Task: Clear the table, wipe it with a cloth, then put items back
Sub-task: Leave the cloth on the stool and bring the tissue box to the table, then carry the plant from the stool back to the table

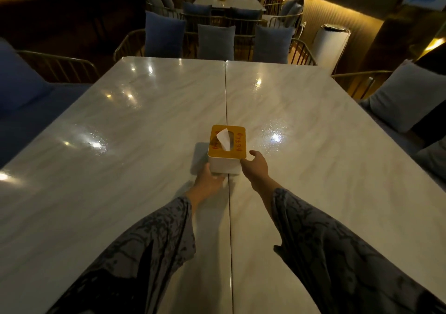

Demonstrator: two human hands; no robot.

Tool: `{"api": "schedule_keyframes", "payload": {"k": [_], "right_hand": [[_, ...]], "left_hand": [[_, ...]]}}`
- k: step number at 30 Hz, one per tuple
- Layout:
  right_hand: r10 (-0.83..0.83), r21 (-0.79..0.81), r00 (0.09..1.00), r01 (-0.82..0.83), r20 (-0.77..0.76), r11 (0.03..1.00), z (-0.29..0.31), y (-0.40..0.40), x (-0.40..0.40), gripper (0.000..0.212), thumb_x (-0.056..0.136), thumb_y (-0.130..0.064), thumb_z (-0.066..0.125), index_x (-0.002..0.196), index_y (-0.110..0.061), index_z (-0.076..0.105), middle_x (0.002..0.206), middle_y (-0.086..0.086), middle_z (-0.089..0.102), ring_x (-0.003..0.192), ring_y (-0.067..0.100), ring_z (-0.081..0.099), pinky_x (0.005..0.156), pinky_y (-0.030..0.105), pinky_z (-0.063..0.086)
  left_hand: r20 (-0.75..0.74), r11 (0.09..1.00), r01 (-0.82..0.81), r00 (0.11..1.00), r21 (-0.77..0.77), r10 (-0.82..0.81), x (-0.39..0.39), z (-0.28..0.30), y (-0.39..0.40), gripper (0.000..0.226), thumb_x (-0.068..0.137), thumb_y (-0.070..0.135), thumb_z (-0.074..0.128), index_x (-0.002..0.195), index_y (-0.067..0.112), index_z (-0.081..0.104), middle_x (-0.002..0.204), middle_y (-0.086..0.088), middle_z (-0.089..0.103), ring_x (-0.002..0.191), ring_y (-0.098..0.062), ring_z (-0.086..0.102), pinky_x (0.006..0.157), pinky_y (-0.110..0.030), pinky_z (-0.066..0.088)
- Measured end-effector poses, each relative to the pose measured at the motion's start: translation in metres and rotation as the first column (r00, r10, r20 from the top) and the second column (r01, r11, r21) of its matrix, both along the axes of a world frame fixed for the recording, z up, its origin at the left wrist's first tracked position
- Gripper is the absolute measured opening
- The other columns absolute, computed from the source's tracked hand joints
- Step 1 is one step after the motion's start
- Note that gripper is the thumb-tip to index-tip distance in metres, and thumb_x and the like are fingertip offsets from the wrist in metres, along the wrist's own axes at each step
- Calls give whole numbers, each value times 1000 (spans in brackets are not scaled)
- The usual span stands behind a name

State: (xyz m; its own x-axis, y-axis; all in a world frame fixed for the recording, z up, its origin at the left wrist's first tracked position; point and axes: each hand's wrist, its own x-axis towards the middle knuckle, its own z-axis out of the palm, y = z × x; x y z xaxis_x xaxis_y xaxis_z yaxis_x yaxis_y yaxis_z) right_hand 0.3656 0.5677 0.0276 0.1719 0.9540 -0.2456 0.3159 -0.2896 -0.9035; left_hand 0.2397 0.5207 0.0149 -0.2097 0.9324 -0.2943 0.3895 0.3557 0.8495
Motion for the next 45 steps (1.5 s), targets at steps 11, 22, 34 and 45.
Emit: {"api": "schedule_keyframes", "payload": {"k": [11,22,34,45], "right_hand": [[217,46,825,-282,522,958,131,-140,43,59,92,-19,58,145,-13,34,138,11,52,125,29,50,106,45,41],[269,45,635,-433,725,901,226,-287,146,49,94,-25,59,140,-18,43,138,9,51,117,27,54,101,39,45],[-41,153,722,-90,690,984,230,-424,379,51,95,-30,59,141,-16,43,147,7,44,131,25,45,107,35,36],[-232,105,730,216,643,971,220,-582,665,41,97,-25,57,135,-11,54,137,7,53,130,27,47,106,31,32]], "left_hand": [[-297,921,385,874,-65,-386,5,152,-125,56,92,30,65,140,14,40,131,0,49,120,-20,49,99,-26,38],[-584,848,530,682,-19,-439,87,258,-228,59,94,45,56,141,12,41,144,-7,45,130,-27,43,99,-34,35],[-680,569,820,448,56,-580,320,256,-297,67,95,48,53,150,16,31,156,-5,32,142,-25,31,116,-41,28],[-573,230,968,244,99,-783,639,228,-405,57,95,32,59,142,3,42,146,-15,44,135,-31,41,107,-36,35]]}}
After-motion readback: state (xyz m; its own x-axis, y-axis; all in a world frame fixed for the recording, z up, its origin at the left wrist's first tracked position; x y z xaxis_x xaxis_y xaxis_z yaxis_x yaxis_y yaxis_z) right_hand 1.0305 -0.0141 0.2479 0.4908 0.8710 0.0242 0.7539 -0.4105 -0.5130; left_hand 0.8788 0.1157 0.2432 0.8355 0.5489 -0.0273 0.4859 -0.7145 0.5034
